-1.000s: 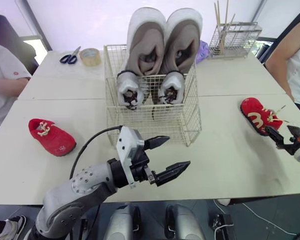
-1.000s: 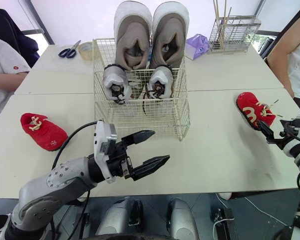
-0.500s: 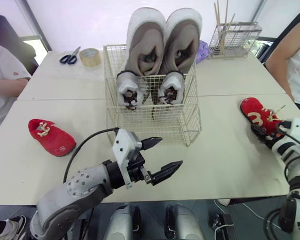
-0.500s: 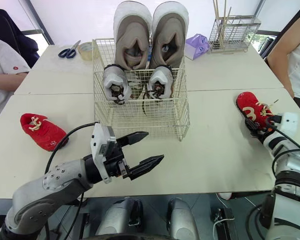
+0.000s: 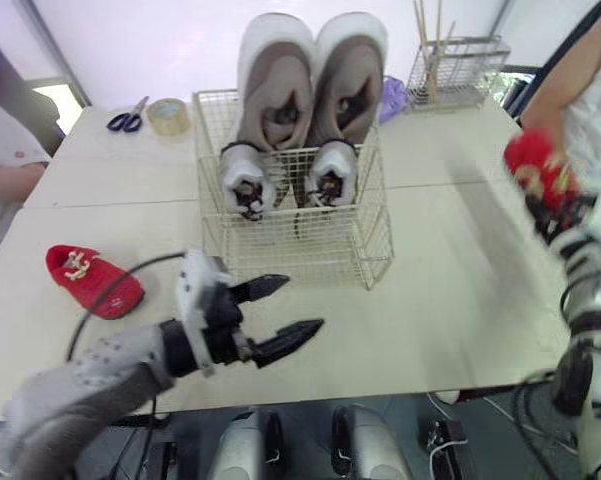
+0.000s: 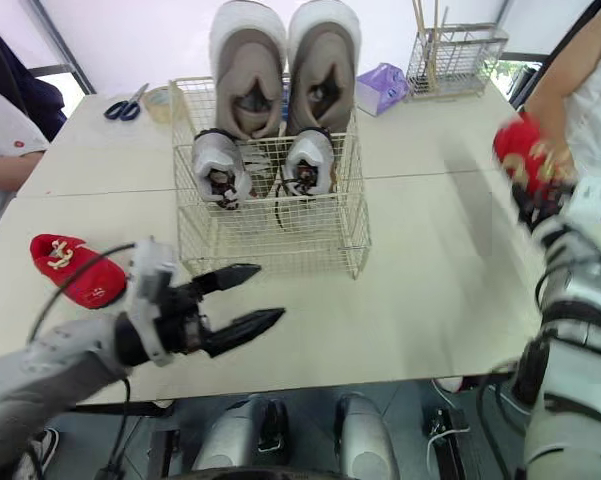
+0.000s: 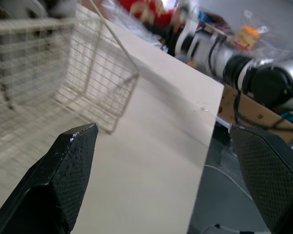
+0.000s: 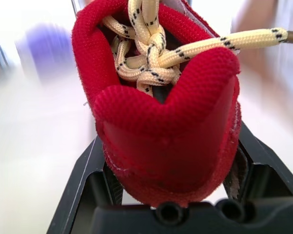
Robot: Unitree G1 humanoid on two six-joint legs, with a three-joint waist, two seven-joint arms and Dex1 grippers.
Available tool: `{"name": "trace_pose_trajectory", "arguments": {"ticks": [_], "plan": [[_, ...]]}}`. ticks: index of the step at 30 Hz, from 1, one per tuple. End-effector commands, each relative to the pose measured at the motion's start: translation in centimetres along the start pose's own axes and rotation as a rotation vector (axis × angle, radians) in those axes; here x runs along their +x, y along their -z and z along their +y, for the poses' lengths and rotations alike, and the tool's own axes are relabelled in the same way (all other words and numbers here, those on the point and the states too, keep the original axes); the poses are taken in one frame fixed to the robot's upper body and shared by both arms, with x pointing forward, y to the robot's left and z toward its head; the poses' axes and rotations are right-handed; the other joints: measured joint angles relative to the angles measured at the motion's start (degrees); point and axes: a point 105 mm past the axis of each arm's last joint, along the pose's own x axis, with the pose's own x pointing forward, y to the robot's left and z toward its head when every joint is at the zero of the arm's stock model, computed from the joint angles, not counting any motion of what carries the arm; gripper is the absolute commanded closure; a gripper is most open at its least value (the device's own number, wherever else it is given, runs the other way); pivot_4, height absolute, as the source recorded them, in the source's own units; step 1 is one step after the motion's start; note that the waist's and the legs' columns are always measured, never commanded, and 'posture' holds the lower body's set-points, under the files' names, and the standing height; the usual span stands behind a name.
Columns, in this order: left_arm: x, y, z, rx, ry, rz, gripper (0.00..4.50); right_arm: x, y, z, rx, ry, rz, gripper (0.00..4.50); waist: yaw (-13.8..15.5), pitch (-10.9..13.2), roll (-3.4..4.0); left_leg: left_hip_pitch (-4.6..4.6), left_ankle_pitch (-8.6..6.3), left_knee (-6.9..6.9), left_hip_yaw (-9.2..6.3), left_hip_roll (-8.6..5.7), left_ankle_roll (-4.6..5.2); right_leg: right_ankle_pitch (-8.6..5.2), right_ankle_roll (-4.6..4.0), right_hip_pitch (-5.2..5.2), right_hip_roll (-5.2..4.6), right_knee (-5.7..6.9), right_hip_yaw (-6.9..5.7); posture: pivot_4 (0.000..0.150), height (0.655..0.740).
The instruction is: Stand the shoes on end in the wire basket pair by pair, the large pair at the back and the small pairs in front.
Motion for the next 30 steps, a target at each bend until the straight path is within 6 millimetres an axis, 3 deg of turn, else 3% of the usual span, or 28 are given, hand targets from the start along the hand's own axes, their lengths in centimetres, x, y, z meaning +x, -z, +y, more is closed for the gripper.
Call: {"name": "trace_pose_trajectory", "arguments": {"ticks": [1,3,6,9,11,14,16,19,21,24,30], "plan": [[-0.6,-2.5,-0.3,-0.033,0.036,-0.055,0.0,2.2,-9.9,4.8,-0.104,-0.265,-0.286,2.35,0.13,-0.03,-0.11,0.02,0.05,-0.08,-0.04,0.06,-0.09,-0.01,-0.01,0.01,0.09,0.0,0.01,0.15,0.74],[-1.6,-4.5,0.5,-0.019,-0.036,-0.09,0.0,2.4,-14.9,10.7,-0.166,-0.595,-0.38,2.35,0.23,0.0,-0.29,0.02,0.01,-0.16,-0.15,0.2,-0.17,-0.19,-0.05,0.03,0.24,0.0,-0.03,0.15,0.74],[-3.8,-6.8,1.5,0.012,-0.154,-0.113,0.0,0.3,-19.2,16.3,-0.158,-0.967,-0.461,2.35,0.22,0.07,-0.36,-0.07,0.0,-0.17,-0.13,0.23,-0.18,-0.19,-0.08,-0.06,0.23,0.0,-0.03,0.15,0.74],[-6.3,-8.1,1.8,0.029,-0.202,-0.099,0.0,-3.3,-18.8,21.0,-0.215,-1.351,-0.405,2.35,0.71,0.1,-0.41,-0.12,-0.05,-0.1,-0.12,0.18,-0.09,-0.19,-0.07,-0.05,0.12,-0.02,-0.1,0.15,0.74],[-7.6,-8.5,1.6,0.027,-0.213,-0.058,0.0,-5.6,-18.1,23.0,-0.255,-1.544,-0.367,2.35,0.72,0.1,-0.53,-0.14,-0.09,-0.06,-0.14,0.08,-0.03,-0.19,-0.07,-0.01,0.0,-0.02,-0.23,0.15,0.74],[-10.2,-9.6,1.9,0.019,-0.263,-0.037,0.0,-8.4,-16.1,25.2,-0.385,-1.76,-0.293,2.35,0.66,0.11,-0.59,-0.14,-0.16,-0.01,-0.11,-0.06,0.05,-0.19,-0.05,0.02,-0.13,-0.02,-0.27,0.15,0.74],[-12.3,-10.7,2.2,0.03,-0.323,-0.035,0.0,-10.1,-13.7,25.7,-0.544,-1.862,-0.181,2.35,0.69,0.1,-0.65,-0.14,-0.18,-0.01,-0.1,-0.07,0.03,-0.2,-0.05,0.0,-0.15,-0.03,-0.29,0.15,0.74],[-13.1,-13.3,1.3,0.054,-0.274,-0.089,0.0,-10.3,-14.1,26.4,-0.595,-1.917,-0.227,2.35,0.3,0.16,-0.73,-0.12,-0.29,-0.06,-0.03,-0.1,-0.15,-0.35,-0.11,-0.18,-0.21,-0.02,-0.29,0.15,0.74],[-11.8,-13.8,0.7,0.044,-0.17,-0.082,0.0,-10.4,-14.6,27.1,-0.637,-1.943,-0.286,2.35,0.13,0.18,-0.72,-0.15,-0.27,-0.09,0.03,-0.1,-0.17,-0.34,-0.13,-0.21,-0.22,0.02,-0.25,0.15,0.74],[-8.6,-11.9,0.1,-0.025,0.024,0.031,0.0,-10.6,-14.9,28.5,-0.695,-1.985,-0.394,2.35,0.24,0.17,-0.72,-0.14,-0.26,-0.12,0.04,-0.07,-0.22,-0.31,-0.1,-0.28,-0.22,0.1,-0.22,0.15,0.74],[-6.0,-11.0,1.1,-0.116,0.164,0.064,0.0,-10.9,-14.9,28.9,-0.724,-2.021,-0.417,2.35,0.37,0.18,-0.84,-0.22,-0.24,-0.13,0.1,-0.07,-0.2,-0.22,-0.01,-0.35,-0.22,0.16,-0.18,0.15,0.74]]}}
